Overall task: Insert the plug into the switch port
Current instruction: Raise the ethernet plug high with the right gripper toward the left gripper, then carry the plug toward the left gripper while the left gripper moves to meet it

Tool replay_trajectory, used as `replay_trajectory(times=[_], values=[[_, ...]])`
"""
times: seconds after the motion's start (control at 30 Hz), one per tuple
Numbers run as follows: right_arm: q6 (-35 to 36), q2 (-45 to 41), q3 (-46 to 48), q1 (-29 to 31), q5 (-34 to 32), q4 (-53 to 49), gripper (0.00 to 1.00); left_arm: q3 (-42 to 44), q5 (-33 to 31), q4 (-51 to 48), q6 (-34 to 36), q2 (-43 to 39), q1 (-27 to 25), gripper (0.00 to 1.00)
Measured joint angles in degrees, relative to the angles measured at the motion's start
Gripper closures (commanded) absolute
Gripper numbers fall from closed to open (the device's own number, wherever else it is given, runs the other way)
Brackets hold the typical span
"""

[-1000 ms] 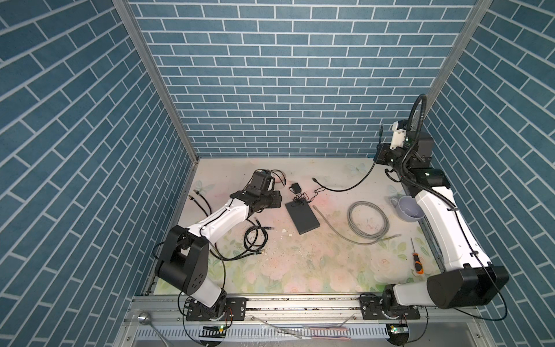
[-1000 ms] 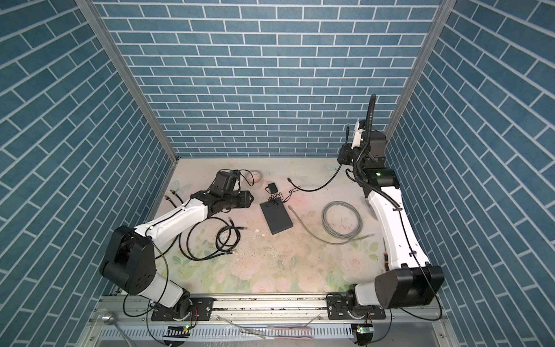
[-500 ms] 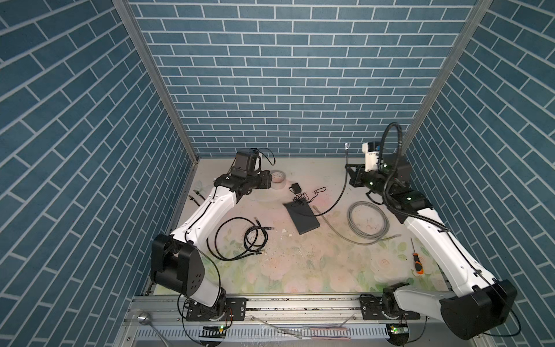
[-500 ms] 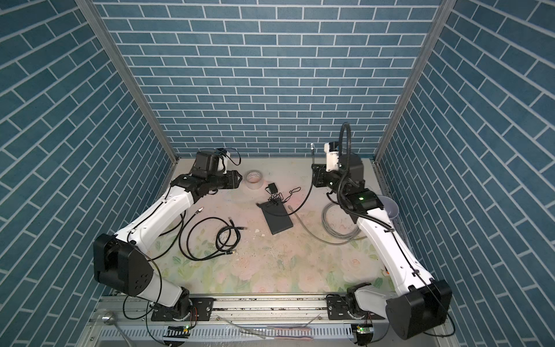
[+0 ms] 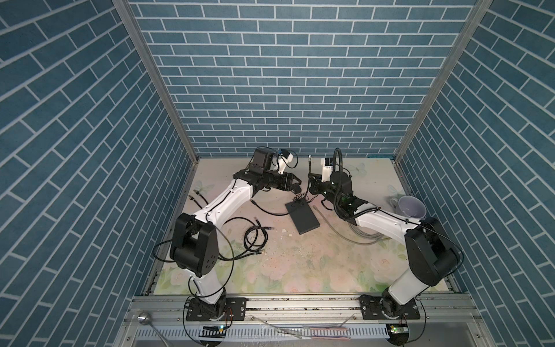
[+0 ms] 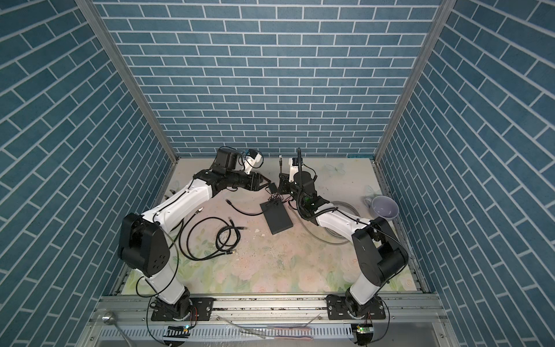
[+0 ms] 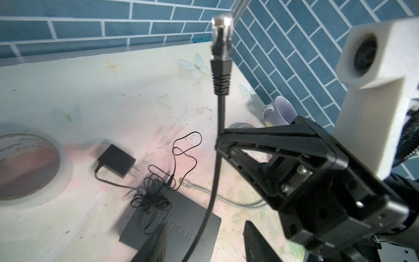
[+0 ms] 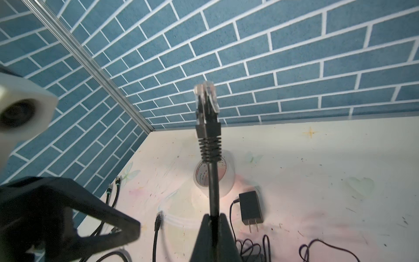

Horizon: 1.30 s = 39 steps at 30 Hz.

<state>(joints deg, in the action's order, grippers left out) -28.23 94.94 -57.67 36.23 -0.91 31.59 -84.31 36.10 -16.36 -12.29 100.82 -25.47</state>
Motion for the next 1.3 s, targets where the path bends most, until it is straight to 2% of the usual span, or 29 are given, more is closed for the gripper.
replay_trajectory(times=[0.1, 0.33, 0.67, 0.83, 1.07, 1.13, 1.3], values=[[-0.02, 1.9, 2.51, 0.0, 0.0, 6.51, 1.0, -0.31, -0.22, 3.67, -1.95, 2.6, -0.74, 0.46], [-0.09, 4.31, 3.1, 0.28, 1.03, 13.16, 1.0, -0.79, 0.46, 14.53, -5.31, 7.37, 0.66, 0.48], [-0.55, 5.44, 3.1, 0.63, 0.46, 14.21, 1.0, -2.8, 5.6, 25.68, -9.79, 12.33, 1.18, 0.53], [-0.55, 5.51, 3.08, 1.44, 0.48, 13.05, 1.0, -2.84, 7.02, 27.54, -10.38, 12.39, 1.07, 0.55], [-0.96, 5.99, 3.08, 2.16, 0.2, 13.07, 1.0, -4.37, 6.56, 26.45, -10.6, 12.79, 1.07, 0.88], [-1.22, 5.99, 2.99, 2.32, 0.04, 12.92, 0.92, -4.72, 6.67, 26.21, -10.49, 13.27, 1.09, 0.93], [-0.26, 4.87, 3.1, 2.4, 0.31, 7.08, 0.59, -5.35, 8.68, 22.38, -7.21, 13.73, 1.46, 0.97]])
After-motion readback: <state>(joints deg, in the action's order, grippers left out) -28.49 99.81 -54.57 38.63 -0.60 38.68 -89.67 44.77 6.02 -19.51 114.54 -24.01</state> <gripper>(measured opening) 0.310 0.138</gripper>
